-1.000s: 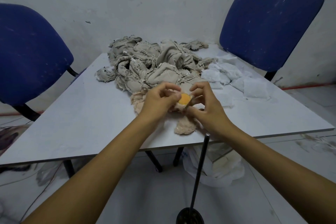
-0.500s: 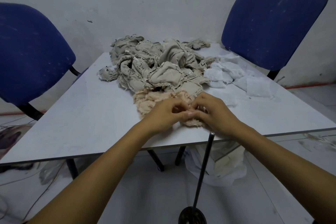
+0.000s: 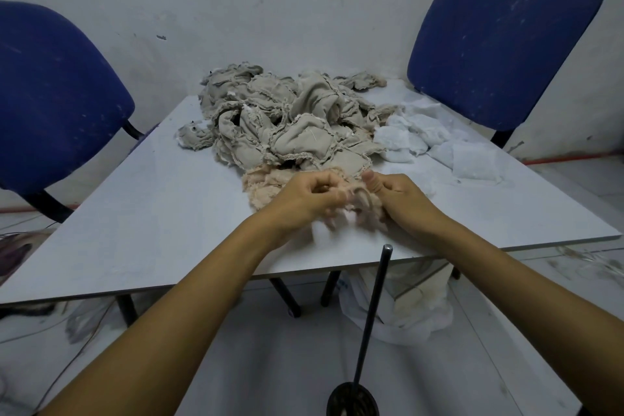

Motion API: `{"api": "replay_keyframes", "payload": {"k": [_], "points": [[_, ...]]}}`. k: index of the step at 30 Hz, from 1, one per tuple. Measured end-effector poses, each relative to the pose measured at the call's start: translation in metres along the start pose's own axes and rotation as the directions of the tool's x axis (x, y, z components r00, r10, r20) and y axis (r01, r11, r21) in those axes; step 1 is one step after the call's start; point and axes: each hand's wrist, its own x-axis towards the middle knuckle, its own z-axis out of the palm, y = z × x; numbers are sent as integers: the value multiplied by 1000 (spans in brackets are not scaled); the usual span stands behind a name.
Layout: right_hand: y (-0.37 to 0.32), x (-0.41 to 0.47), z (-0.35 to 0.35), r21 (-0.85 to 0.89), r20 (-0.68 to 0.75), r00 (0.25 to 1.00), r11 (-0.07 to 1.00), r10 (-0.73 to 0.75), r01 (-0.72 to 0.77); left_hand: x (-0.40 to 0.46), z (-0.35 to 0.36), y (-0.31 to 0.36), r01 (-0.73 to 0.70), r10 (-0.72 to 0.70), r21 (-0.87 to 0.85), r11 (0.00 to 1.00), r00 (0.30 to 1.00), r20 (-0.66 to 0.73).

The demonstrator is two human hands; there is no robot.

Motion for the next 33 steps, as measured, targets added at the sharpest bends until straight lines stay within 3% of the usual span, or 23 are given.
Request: {"api": "replay_keyframes", "payload": {"k": [3, 6, 8, 10, 12, 14, 16, 18, 19, 21, 23, 25, 27, 28, 30, 33], "points": [[1, 2, -12, 90, 185, 983, 996, -19, 2, 3, -2, -2, -12, 3, -114, 993, 997, -77], [3, 3, -18, 136, 263, 965, 991, -15, -22, 7, -1, -3, -14, 10, -23, 1000, 989, -145], [5, 2, -15, 134, 209, 978, 991, -11, -18, 9, 4, -3, -23, 38, 77, 997, 978, -205], [7, 2, -10, 112, 125, 992, 994, -8, -6, 9, 11, -5, -76, 151, 286, 955, 956, -252], [10, 4, -5, 92, 9, 1000, 996, -10, 9, 7, 20, -7, -160, 367, 586, 794, 895, -253], [12, 4, -2, 96, -99, 995, 995, -14, 24, 6, 29, -11, -238, 483, 671, 702, 852, -203], [13, 3, -3, 94, -171, 985, 995, -24, 40, 8, 31, -11, -226, 395, 527, 819, 889, -233], [13, 2, -4, 79, -184, 981, 994, -55, 70, 10, 26, -6, -90, 124, 142, 986, 959, -256], [13, 1, -3, 45, -176, 981, 995, -80, 89, 10, 23, -5, 5, -16, -56, 998, 978, -209], [11, 0, -1, -50, -140, 983, 992, -122, 116, 10, 17, -5, 120, -144, -202, 972, 983, -110], [10, -1, 1, -43, -75, 989, 991, -131, 128, 8, 16, -6, 112, -130, -163, 980, 986, -103], [5, -2, -2, 146, -3, 997, 986, -78, 78, 8, 15, -7, 72, -94, -134, 988, 982, -167], [4, 0, -5, 313, -26, 1000, 950, 16, -7, 7, 9, -3, 85, -117, -219, 972, 983, -138], [4, 1, -4, 285, -88, 995, 958, 54, -27, 6, 4, -1, 115, -135, -248, 962, 989, -63], [6, 3, 0, 3, -224, 974, 999, 34, -34, 2, -3, 1, 139, -134, -132, 981, 990, 45], [9, 4, 10, -396, -164, 983, 918, -88, 16, 2, -5, -7, 48, -43, 88, 995, 997, -64]]}}
